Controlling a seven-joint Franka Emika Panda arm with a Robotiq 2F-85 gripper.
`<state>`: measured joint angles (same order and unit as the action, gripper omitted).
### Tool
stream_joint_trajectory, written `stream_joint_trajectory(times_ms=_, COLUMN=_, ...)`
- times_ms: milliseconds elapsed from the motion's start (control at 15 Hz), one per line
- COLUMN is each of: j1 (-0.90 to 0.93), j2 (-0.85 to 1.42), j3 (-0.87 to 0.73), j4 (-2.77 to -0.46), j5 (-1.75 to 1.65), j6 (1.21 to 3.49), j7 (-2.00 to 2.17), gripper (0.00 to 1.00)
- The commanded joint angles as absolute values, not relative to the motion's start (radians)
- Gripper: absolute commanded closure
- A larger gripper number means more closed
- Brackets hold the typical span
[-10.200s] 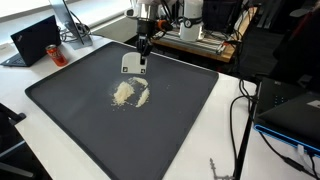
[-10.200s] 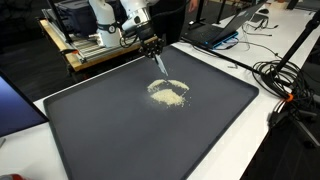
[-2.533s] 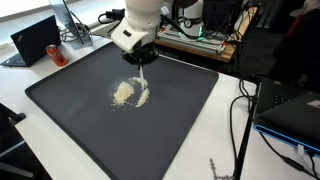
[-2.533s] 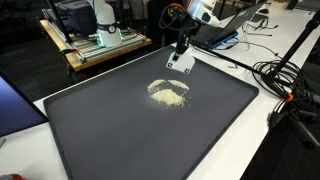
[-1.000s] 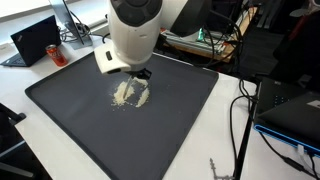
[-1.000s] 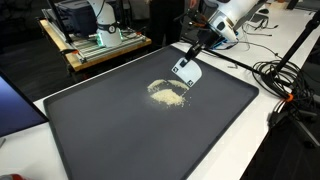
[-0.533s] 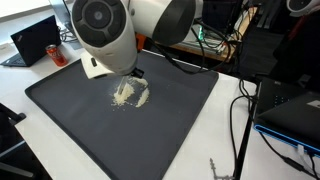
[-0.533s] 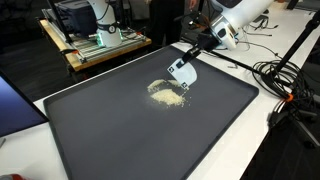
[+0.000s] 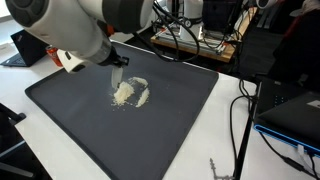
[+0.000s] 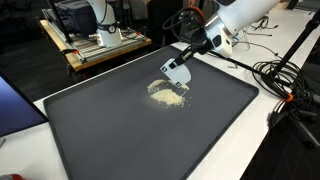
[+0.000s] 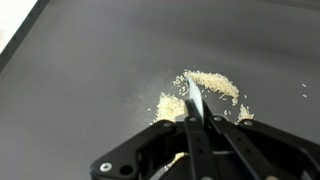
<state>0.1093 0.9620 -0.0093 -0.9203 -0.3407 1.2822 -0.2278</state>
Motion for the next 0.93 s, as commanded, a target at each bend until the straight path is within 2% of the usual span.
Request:
stream_joint_trajectory(times_ms=0, j1=0.036, j2=1.013, j3=0.016, j4=-0.788, j5=-0.264, j6=1.185, j7=-0.358, gripper=0.99)
stream_joint_trajectory(times_ms=400, j1=-0.054, j2=1.049, j3=0.042, j4=-0.697, j5=-0.166, j6=1.095, j7=-0.463, gripper=0.99)
stream_joint_trajectory(times_ms=867, j1=-0.17, j2=1.066, j3=0.126, j4=-0.663, j5=0.03, j6=1.104, j7=-0.546, gripper=0.99)
